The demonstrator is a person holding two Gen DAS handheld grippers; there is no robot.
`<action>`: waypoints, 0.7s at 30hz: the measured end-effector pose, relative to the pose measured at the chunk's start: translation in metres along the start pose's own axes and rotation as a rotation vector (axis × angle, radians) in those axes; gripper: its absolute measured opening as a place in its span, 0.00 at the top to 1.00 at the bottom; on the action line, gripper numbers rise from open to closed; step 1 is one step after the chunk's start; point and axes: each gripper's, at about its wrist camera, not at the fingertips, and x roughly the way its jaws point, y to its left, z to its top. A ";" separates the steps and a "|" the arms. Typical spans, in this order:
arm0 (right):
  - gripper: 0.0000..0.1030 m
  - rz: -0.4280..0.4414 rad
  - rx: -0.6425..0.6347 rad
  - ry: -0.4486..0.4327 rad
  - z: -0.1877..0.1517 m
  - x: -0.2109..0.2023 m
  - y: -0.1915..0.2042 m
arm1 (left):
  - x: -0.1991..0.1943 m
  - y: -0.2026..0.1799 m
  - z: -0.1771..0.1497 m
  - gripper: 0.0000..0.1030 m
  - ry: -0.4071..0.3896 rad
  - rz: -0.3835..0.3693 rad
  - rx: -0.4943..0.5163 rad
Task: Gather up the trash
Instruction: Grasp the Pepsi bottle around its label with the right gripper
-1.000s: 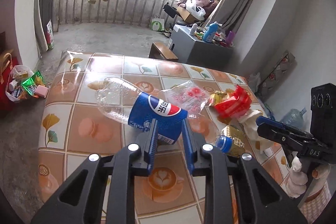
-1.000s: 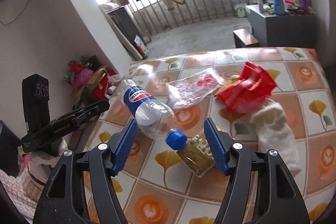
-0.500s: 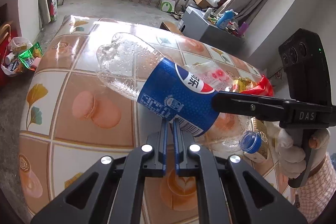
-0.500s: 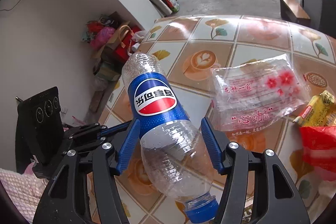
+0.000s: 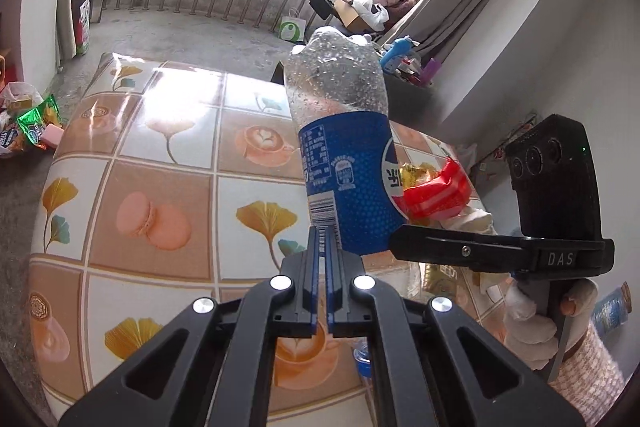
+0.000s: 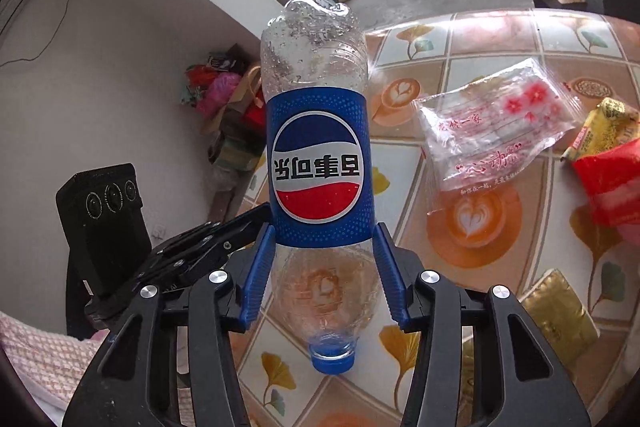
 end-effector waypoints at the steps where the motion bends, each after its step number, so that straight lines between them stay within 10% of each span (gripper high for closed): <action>1: 0.55 0.005 0.020 -0.022 -0.004 -0.010 -0.002 | -0.001 -0.009 0.000 1.00 -0.001 -0.012 0.017; 11: 0.55 -0.020 0.278 -0.278 -0.093 -0.131 -0.034 | 0.005 -0.113 -0.022 1.00 0.082 -0.266 0.175; 21: 0.71 -0.292 0.477 -0.499 -0.164 -0.211 -0.070 | 0.070 -0.224 -0.062 0.99 0.262 -0.446 0.327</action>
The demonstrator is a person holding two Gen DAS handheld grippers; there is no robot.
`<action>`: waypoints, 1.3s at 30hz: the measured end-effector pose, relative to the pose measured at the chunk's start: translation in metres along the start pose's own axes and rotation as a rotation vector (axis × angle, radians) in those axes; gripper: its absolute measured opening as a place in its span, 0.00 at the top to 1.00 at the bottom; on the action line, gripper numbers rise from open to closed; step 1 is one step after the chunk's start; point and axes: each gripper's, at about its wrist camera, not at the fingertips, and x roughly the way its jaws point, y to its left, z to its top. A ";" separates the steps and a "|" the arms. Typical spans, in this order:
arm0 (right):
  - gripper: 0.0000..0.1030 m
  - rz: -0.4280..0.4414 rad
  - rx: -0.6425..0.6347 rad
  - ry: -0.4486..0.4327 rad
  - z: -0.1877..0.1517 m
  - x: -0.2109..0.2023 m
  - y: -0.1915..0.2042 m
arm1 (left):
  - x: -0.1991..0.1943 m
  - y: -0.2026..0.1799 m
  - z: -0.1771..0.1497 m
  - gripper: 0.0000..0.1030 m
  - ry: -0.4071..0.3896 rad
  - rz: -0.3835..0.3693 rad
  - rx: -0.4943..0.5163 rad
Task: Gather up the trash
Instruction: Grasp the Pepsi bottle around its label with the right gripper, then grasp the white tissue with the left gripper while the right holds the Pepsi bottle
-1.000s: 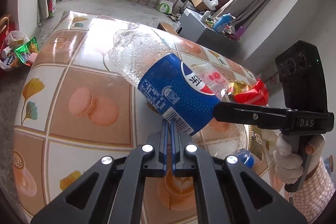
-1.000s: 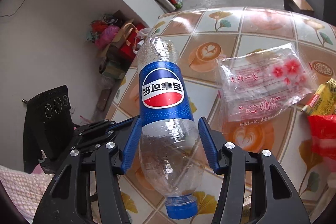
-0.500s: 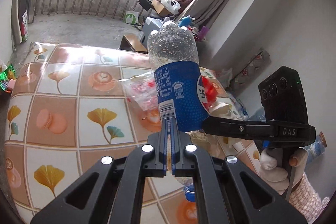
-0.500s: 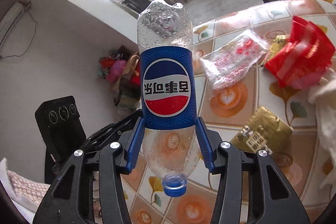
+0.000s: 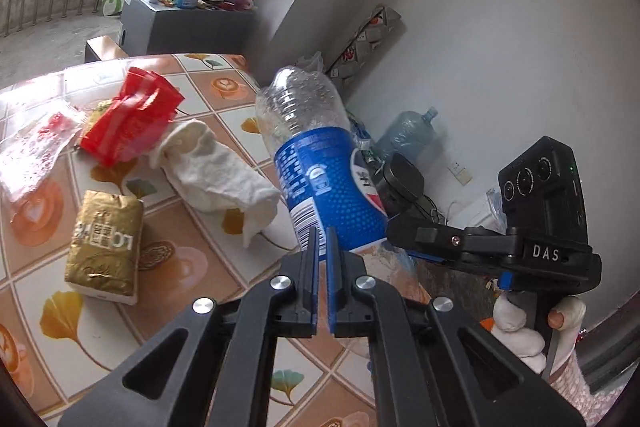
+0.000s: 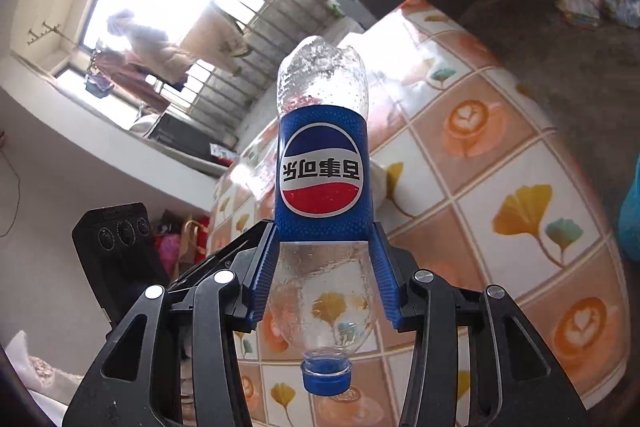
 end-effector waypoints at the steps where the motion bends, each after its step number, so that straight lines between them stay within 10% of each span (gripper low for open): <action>1: 0.71 -0.040 0.000 -0.014 0.001 0.001 -0.004 | 0.007 -0.002 0.002 0.98 0.004 0.002 0.006; 4: 0.70 -0.176 0.004 -0.031 0.002 0.013 -0.012 | 0.018 0.001 0.007 0.96 0.006 0.055 0.017; 12: 0.51 -0.130 0.030 -0.015 -0.013 0.003 -0.024 | 0.018 0.034 0.008 0.94 0.025 0.124 -0.061; 16: 0.41 -0.133 0.033 0.000 -0.016 0.004 -0.026 | 0.017 0.046 0.018 0.55 0.012 0.168 -0.131; 30: 0.47 -0.071 0.050 0.033 -0.029 0.019 -0.020 | 0.072 0.062 0.048 0.56 0.119 0.219 -0.347; 39: 0.47 -0.099 0.055 0.004 -0.032 0.000 -0.031 | 0.061 0.052 0.042 0.87 0.105 0.231 -0.245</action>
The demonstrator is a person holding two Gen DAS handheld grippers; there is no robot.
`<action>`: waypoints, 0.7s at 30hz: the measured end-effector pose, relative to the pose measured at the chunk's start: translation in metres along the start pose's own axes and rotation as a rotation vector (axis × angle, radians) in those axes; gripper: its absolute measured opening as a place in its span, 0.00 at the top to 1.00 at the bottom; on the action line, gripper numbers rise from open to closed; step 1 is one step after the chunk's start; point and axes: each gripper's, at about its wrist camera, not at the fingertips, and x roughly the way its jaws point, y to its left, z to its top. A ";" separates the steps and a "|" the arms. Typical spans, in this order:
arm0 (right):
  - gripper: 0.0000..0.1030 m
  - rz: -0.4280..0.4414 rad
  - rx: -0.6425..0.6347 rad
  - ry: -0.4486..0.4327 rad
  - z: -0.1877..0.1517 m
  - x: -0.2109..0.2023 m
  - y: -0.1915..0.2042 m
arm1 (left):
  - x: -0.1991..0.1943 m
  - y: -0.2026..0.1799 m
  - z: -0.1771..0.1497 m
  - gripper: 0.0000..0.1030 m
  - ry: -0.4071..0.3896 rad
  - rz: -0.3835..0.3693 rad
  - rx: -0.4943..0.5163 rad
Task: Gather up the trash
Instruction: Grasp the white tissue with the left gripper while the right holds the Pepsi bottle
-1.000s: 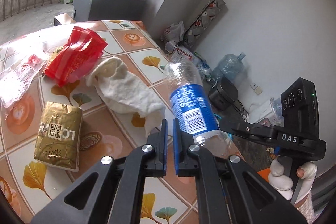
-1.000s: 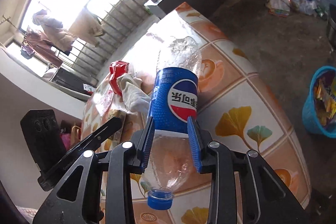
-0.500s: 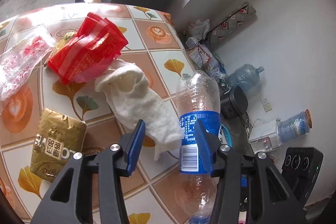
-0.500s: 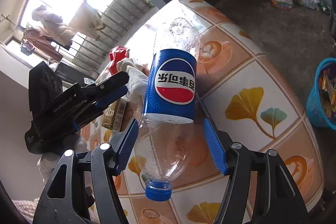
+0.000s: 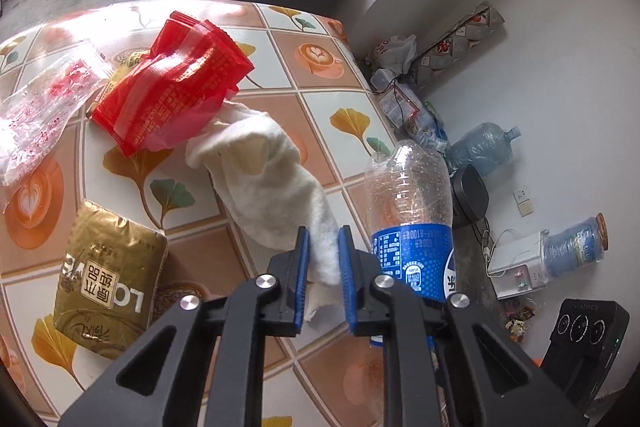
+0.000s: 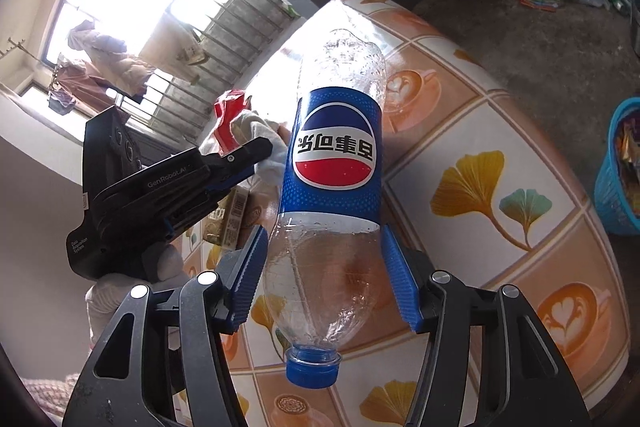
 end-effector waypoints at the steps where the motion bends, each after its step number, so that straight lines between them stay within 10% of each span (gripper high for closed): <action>1: 0.47 -0.010 -0.003 -0.005 0.000 -0.003 -0.001 | -0.004 -0.003 -0.002 0.88 0.000 -0.002 0.025; 13: 0.47 -0.047 -0.006 -0.024 -0.007 -0.020 -0.007 | -0.056 -0.023 -0.060 0.88 0.167 -0.251 0.247; 21: 0.47 -0.052 -0.017 -0.019 -0.006 -0.016 -0.004 | -0.043 0.005 -0.083 0.70 0.173 0.078 0.314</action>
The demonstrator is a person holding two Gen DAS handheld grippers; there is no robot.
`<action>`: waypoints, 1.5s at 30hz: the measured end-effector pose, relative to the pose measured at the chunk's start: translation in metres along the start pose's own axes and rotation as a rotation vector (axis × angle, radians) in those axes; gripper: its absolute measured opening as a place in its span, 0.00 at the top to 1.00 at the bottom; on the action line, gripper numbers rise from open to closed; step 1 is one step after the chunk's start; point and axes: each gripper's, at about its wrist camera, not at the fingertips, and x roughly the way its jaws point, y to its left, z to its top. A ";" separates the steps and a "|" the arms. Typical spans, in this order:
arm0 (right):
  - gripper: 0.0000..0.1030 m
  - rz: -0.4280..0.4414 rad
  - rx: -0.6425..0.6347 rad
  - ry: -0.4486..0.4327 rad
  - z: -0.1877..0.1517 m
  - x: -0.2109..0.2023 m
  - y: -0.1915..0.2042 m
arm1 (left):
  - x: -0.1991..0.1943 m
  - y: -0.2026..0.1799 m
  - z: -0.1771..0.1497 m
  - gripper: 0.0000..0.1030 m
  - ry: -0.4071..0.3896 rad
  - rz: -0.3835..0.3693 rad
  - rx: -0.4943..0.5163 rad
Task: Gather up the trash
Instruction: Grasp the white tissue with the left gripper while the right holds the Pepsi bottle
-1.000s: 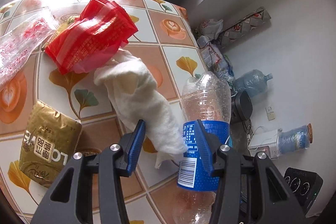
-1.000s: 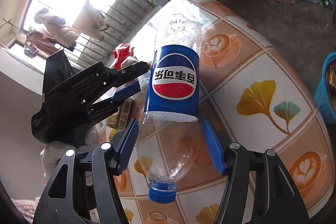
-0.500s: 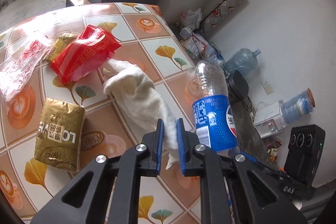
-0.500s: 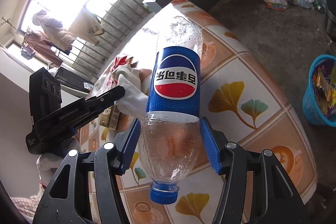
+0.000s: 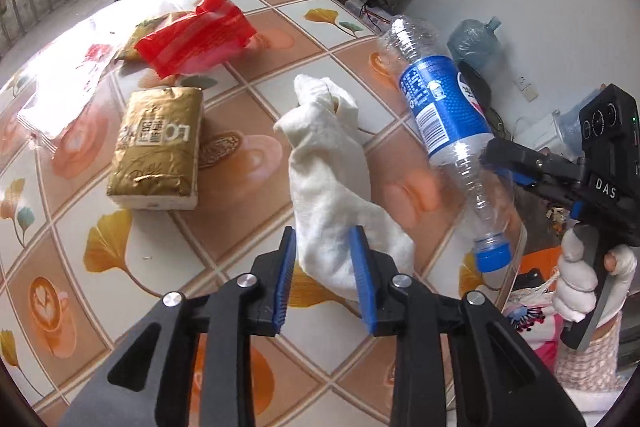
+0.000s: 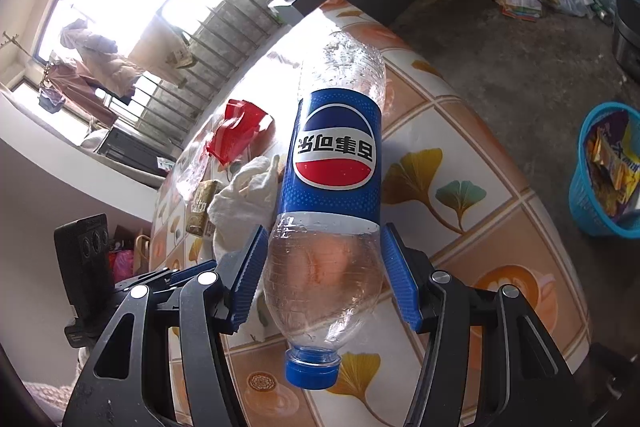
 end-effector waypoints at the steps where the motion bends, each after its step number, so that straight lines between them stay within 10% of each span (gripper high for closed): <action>1: 0.47 -0.002 -0.001 0.000 0.000 0.000 0.000 | -0.003 0.001 -0.001 0.66 -0.010 0.005 0.008; 16: 0.47 -0.012 -0.013 -0.003 0.000 0.001 -0.001 | -0.047 -0.007 0.016 0.56 -0.222 -0.049 0.052; 28: 0.47 -0.018 -0.011 -0.002 0.000 0.003 0.000 | 0.011 -0.033 0.017 0.57 -0.130 0.070 0.192; 45: 0.47 -0.026 -0.019 0.002 0.000 0.003 0.004 | 0.028 -0.019 0.013 0.91 -0.091 0.084 0.166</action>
